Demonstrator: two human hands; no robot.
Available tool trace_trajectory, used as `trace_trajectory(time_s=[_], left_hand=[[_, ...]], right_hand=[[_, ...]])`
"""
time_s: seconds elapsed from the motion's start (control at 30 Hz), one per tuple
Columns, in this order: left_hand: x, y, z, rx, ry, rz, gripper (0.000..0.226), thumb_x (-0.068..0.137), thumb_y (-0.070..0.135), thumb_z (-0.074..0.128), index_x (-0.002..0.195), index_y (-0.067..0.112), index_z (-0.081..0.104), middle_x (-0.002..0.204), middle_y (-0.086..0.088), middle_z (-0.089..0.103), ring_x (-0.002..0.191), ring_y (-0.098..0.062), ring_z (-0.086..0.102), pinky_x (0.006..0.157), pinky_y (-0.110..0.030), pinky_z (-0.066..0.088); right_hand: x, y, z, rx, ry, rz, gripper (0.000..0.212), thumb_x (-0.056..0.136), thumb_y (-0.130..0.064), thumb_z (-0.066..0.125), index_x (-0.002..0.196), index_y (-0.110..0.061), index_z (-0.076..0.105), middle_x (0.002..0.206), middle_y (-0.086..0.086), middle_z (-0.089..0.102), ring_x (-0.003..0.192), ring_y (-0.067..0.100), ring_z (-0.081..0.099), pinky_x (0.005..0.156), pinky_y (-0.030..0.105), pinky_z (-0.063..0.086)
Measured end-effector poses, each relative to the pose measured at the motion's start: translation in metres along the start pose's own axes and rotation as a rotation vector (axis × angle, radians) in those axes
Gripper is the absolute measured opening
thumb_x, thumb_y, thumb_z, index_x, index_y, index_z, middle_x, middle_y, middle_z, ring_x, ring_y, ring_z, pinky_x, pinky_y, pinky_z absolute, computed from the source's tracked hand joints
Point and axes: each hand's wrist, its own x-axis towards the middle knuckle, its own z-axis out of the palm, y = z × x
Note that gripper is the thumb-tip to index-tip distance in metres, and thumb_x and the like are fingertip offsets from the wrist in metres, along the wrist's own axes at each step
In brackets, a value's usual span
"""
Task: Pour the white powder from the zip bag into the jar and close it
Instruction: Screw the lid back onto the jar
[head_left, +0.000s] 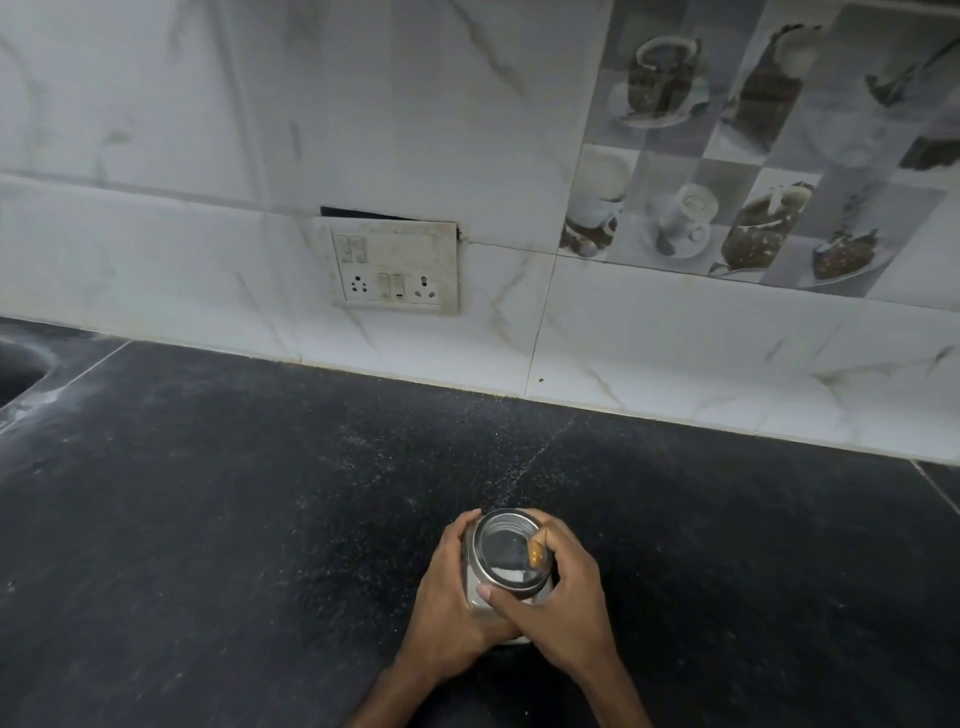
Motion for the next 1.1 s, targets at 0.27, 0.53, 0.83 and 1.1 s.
trace_trajectory(time_s=[0.27, 0.53, 0.83, 1.1], left_hand=[[0.006, -0.001, -0.002, 0.004, -0.020, 0.036, 0.111, 0.042, 0.038, 0.099, 0.131, 0.054, 0.034, 0.130, 0.018, 0.061, 0.121, -0.004, 0.060, 0.103, -0.035, 0.050], [0.008, -0.002, -0.005, -0.001, -0.052, 0.039, 0.108, 0.044, 0.035, 0.098, 0.135, 0.039, 0.039, 0.130, 0.019, 0.060, 0.121, -0.004, 0.060, 0.101, -0.033, 0.051], [0.008, 0.006, -0.008, -0.012, -0.091, 0.025, 0.107, 0.041, 0.036, 0.096, 0.130, 0.048, 0.037, 0.126, 0.022, 0.060, 0.118, 0.003, 0.057, 0.098, -0.021, 0.047], [0.010, 0.004, -0.009, -0.015, -0.100, 0.032, 0.112, 0.040, 0.038, 0.100, 0.134, 0.043, 0.038, 0.128, 0.020, 0.059, 0.120, -0.001, 0.058, 0.099, -0.025, 0.049]], right_hand=[[0.002, -0.005, -0.002, -0.029, -0.008, -0.039, 0.063, 0.055, -0.026, 0.092, 0.112, -0.026, 0.065, 0.115, -0.016, 0.064, 0.109, 0.007, 0.063, 0.090, 0.022, 0.052], [0.004, -0.008, -0.007, -0.234, -0.091, 0.011, 0.067, 0.051, -0.050, 0.087, 0.110, -0.037, 0.057, 0.126, -0.026, 0.053, 0.121, 0.000, 0.049, 0.099, 0.025, 0.046], [0.022, -0.025, -0.026, -0.297, -0.250, -0.045, 0.060, 0.060, -0.039, 0.084, 0.112, -0.039, 0.055, 0.114, -0.025, 0.061, 0.107, -0.003, 0.060, 0.090, 0.023, 0.052], [0.023, -0.023, -0.031, -0.249, -0.261, -0.040, 0.055, 0.061, -0.035, 0.086, 0.107, -0.037, 0.056, 0.121, -0.022, 0.062, 0.110, -0.002, 0.062, 0.091, 0.026, 0.053]])
